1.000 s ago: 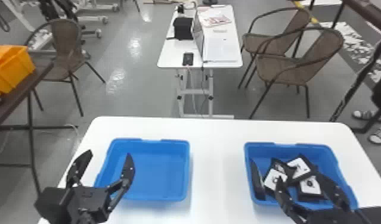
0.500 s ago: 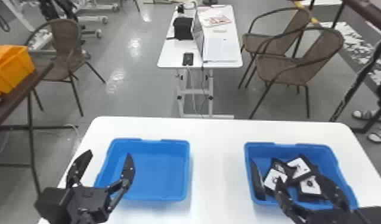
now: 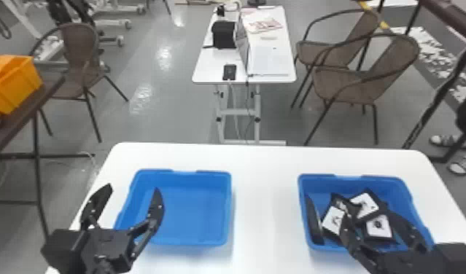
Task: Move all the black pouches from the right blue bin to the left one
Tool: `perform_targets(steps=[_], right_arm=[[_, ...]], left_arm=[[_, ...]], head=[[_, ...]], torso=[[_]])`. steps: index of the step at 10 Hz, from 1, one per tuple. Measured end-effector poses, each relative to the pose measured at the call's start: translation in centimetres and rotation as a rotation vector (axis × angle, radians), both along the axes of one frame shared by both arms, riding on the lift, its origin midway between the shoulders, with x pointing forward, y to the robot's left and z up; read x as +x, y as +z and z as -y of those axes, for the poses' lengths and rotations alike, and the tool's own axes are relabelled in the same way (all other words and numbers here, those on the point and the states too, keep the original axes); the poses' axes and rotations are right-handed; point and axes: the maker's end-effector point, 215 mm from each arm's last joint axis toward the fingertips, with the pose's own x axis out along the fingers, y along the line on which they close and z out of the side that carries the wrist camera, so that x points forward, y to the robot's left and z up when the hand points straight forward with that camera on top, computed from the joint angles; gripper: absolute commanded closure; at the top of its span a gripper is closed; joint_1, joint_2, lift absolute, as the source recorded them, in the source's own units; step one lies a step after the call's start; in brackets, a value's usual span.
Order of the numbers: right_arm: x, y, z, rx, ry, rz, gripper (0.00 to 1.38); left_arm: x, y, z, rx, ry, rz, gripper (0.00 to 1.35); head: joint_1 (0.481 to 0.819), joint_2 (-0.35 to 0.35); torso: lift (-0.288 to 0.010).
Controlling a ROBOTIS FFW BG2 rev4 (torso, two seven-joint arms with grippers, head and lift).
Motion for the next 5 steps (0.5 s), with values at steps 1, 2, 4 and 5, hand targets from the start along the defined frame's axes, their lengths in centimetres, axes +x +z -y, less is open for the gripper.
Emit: perform_targets(steps=[1, 2, 4, 5], right_arm=[[1.1, -1.2, 1.3, 0.027, -0.018, -0.046, 0.16], [2.0, -2.7, 2.1, 0.064, -0.032, -0.089, 0.16], [3.2, -5.3, 2.1, 0.133, -0.048, -0.153, 0.16], [3.7, -6.5, 1.9, 0.160, -0.051, -0.183, 0.16]], left_arm=[[0.0, 0.0, 0.0, -0.001, -0.001, -0.001, 0.21], [0.0, 0.0, 0.1, -0.001, -0.003, -0.002, 0.21], [0.1, -0.1, 0.1, -0.003, -0.003, -0.003, 0.21], [0.1, -0.1, 0.1, -0.004, -0.003, -0.003, 0.21]], head=[[0.695, 0.028], [0.695, 0.009], [0.695, 0.004], [0.695, 0.005]], torso=[[0.010], [0.010], [0.010], [0.010]])
